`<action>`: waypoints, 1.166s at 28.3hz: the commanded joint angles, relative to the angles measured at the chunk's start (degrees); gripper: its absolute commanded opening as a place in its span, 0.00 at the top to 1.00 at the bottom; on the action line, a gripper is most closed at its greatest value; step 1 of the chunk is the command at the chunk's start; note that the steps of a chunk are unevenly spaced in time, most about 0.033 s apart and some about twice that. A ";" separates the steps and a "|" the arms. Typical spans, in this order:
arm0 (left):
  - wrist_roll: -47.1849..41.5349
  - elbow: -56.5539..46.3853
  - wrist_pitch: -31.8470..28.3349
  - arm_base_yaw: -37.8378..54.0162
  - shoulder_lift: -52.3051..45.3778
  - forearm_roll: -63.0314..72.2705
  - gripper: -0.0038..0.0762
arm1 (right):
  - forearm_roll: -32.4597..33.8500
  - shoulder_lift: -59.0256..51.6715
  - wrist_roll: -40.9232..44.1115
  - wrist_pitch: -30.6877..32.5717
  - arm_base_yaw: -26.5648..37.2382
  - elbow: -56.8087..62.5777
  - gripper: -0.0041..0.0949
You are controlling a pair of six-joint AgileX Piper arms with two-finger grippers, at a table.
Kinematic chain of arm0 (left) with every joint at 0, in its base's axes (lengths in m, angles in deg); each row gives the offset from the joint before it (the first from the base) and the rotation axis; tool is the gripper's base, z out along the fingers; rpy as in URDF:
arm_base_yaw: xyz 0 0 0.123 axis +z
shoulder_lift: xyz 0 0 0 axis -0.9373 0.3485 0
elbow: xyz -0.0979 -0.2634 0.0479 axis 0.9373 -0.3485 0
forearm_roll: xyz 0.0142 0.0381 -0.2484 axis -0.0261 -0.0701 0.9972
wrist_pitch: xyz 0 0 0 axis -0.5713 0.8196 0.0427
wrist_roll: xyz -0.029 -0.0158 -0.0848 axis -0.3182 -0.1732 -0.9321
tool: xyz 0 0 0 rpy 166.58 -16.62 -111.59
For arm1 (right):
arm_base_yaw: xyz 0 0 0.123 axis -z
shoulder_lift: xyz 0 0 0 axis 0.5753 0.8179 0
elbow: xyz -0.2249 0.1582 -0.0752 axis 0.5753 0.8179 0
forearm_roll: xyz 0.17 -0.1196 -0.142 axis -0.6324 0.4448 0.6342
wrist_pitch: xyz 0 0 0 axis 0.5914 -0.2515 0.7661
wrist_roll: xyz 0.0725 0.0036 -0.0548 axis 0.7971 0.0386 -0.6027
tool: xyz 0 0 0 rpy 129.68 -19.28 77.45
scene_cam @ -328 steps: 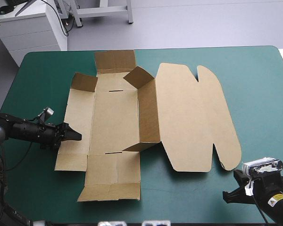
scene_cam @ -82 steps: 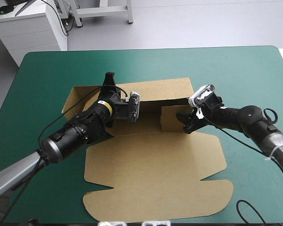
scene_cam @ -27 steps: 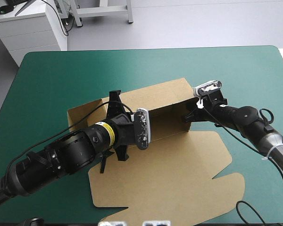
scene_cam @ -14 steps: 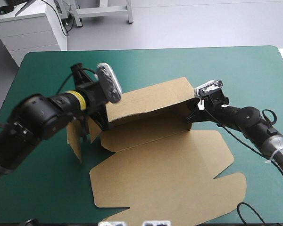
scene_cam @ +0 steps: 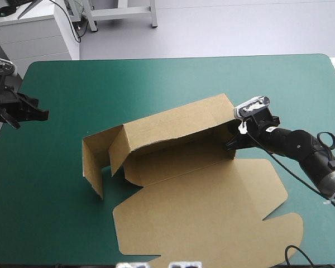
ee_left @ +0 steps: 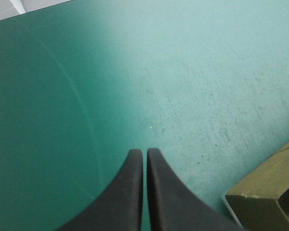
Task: Fold the box
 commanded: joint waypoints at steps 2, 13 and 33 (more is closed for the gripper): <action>-0.70 1.82 -1.71 0.04 -1.44 -0.04 0.96 | 7.52 -3.51 10.73 2.81 0.04 -3.43 0.97; -3.51 -6.00 -6.47 0.04 -1.44 -4.79 0.96 | 32.94 -2.50 40.99 21.57 0.04 -15.41 0.97; -3.51 -11.19 -9.24 0.04 -1.44 -3.32 0.96 | 35.16 20.65 45.59 37.23 0.04 -37.73 0.97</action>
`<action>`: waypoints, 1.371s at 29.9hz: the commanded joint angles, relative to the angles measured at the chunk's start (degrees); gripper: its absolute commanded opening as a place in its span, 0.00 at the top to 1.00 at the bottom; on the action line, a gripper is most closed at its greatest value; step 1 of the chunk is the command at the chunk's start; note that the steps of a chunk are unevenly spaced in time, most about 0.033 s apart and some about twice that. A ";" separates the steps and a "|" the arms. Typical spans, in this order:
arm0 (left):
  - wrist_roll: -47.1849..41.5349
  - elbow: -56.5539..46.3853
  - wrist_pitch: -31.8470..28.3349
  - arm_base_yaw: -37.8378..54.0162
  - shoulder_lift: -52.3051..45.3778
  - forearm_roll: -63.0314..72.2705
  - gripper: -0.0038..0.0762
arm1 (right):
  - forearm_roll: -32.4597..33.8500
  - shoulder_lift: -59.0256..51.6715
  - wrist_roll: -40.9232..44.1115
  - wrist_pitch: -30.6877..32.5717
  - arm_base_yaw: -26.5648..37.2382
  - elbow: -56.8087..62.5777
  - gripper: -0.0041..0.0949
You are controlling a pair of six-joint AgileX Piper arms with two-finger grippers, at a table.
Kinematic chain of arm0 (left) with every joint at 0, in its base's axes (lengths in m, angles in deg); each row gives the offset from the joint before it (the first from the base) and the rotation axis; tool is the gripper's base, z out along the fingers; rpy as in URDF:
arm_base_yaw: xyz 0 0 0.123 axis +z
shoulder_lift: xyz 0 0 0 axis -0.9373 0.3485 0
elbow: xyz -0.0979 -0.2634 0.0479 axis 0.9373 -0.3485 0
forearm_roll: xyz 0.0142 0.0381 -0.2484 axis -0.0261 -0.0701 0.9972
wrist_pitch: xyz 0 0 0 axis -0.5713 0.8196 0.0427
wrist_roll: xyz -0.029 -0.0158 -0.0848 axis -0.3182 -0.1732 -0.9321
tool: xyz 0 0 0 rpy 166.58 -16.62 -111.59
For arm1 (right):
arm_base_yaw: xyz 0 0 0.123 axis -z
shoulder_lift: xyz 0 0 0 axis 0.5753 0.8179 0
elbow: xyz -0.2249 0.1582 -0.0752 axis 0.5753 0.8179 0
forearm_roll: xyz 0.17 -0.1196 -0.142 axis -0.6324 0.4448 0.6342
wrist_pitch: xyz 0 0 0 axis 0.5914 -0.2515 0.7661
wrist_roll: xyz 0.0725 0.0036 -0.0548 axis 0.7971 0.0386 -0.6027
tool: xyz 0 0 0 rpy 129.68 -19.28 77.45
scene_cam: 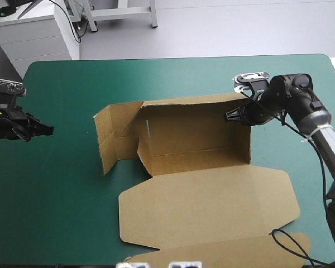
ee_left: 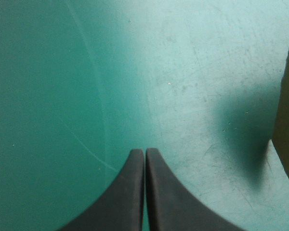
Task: Fold the box
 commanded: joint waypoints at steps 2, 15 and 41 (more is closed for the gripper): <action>-0.57 1.38 -2.49 0.00 -1.38 3.94 0.96 | -0.20 3.48 -0.08 -0.65 0.07 -4.85 0.97; 0.12 1.38 -3.04 0.00 -1.38 3.97 0.96 | 1.20 12.42 0.27 -5.84 0.07 -6.65 0.85; 0.12 1.38 -4.50 0.00 -1.38 3.87 0.96 | 1.19 9.50 0.37 9.29 0.07 -18.17 0.35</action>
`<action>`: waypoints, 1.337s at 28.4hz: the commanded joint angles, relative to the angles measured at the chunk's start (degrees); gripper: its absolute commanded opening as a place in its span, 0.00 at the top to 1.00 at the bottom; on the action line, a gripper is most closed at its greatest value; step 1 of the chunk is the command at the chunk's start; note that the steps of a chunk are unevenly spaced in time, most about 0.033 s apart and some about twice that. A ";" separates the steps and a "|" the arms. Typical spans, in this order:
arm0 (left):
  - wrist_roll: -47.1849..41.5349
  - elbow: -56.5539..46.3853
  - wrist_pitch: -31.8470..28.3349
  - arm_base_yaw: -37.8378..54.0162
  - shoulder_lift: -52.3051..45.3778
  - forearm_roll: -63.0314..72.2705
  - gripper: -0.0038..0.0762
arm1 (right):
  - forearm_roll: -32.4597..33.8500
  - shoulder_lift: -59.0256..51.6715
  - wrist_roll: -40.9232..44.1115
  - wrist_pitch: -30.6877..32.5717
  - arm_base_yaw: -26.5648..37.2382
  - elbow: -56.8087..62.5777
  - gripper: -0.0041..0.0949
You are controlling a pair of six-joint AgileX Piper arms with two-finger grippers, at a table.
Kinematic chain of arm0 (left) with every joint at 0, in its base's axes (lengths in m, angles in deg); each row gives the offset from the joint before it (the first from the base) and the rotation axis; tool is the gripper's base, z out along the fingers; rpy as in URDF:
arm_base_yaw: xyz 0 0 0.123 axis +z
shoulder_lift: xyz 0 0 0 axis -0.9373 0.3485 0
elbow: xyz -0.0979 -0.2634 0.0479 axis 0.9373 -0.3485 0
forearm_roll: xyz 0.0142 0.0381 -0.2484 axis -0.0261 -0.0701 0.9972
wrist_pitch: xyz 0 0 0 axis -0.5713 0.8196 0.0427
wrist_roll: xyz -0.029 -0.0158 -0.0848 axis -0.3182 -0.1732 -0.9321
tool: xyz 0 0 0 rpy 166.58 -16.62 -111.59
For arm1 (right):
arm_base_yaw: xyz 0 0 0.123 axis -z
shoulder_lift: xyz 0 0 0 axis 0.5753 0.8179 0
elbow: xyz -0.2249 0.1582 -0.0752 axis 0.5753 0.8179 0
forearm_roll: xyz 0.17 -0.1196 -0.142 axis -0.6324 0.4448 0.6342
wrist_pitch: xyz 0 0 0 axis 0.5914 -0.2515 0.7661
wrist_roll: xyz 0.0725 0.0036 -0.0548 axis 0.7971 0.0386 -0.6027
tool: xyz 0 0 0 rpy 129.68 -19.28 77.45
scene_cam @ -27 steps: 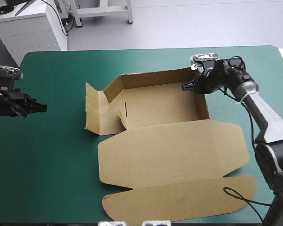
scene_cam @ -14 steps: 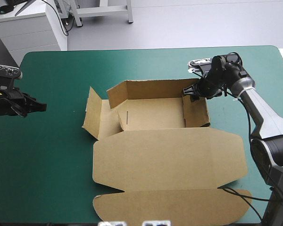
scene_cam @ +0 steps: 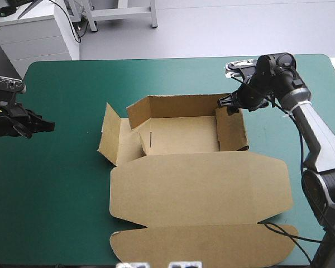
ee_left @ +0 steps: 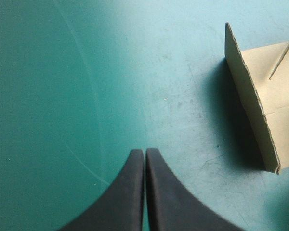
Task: Fold the box
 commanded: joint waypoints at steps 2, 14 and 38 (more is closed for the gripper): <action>-0.40 1.38 -2.43 0.00 -1.38 1.37 0.96 | 0.21 -3.33 0.22 0.54 0.06 1.64 0.35; -0.40 1.38 -2.43 0.00 -1.38 1.37 0.96 | -0.93 -3.11 1.35 -3.93 0.06 10.86 0.36; -0.62 -1.54 -2.90 0.00 -1.38 2.27 0.96 | -7.18 -3.61 -3.62 -3.41 1.39 9.35 0.98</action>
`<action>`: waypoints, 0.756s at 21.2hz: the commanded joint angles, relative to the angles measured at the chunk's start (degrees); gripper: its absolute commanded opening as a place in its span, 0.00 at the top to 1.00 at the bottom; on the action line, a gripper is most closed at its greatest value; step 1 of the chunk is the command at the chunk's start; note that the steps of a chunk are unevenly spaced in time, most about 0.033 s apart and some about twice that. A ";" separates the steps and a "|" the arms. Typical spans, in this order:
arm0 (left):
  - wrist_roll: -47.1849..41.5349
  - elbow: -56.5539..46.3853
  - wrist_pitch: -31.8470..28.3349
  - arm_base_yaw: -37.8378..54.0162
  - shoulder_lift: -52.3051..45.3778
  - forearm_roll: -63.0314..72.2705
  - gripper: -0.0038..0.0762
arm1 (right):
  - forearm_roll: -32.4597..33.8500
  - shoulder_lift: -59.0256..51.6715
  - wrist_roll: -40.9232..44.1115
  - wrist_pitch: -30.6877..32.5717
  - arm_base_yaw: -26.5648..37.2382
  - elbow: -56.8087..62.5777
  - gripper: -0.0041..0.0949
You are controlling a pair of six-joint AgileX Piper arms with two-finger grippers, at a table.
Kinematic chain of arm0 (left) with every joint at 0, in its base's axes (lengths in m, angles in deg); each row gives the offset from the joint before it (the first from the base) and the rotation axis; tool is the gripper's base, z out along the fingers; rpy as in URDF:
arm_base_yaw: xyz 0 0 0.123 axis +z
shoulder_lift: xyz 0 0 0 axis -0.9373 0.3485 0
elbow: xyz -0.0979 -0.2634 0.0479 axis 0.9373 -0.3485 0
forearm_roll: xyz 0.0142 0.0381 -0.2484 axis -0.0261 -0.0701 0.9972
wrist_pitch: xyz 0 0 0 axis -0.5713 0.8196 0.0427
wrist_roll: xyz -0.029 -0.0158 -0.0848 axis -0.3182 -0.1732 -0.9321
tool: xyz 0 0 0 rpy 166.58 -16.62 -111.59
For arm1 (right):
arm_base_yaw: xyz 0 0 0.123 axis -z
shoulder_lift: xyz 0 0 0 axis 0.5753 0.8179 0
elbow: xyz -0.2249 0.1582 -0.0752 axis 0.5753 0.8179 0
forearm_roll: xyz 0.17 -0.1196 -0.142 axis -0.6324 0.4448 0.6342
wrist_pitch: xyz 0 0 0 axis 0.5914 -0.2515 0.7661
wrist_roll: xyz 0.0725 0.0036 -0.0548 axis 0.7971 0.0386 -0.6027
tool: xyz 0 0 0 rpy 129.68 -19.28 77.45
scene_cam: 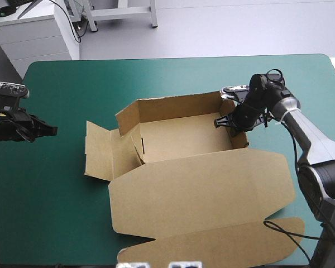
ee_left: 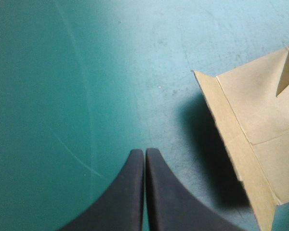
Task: Fold the box
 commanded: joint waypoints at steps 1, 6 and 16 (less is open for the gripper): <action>-0.57 1.27 -2.88 0.00 -1.44 2.21 0.96 | -2.12 -7.71 -2.71 0.51 2.23 -2.16 0.98; -0.46 1.27 -4.52 0.00 -1.44 4.10 0.96 | -5.03 -16.82 -7.35 3.74 8.95 -2.02 0.98; -0.33 1.17 -5.54 0.00 3.51 10.19 0.96 | -12.76 -28.44 -12.67 3.74 17.24 -2.02 0.98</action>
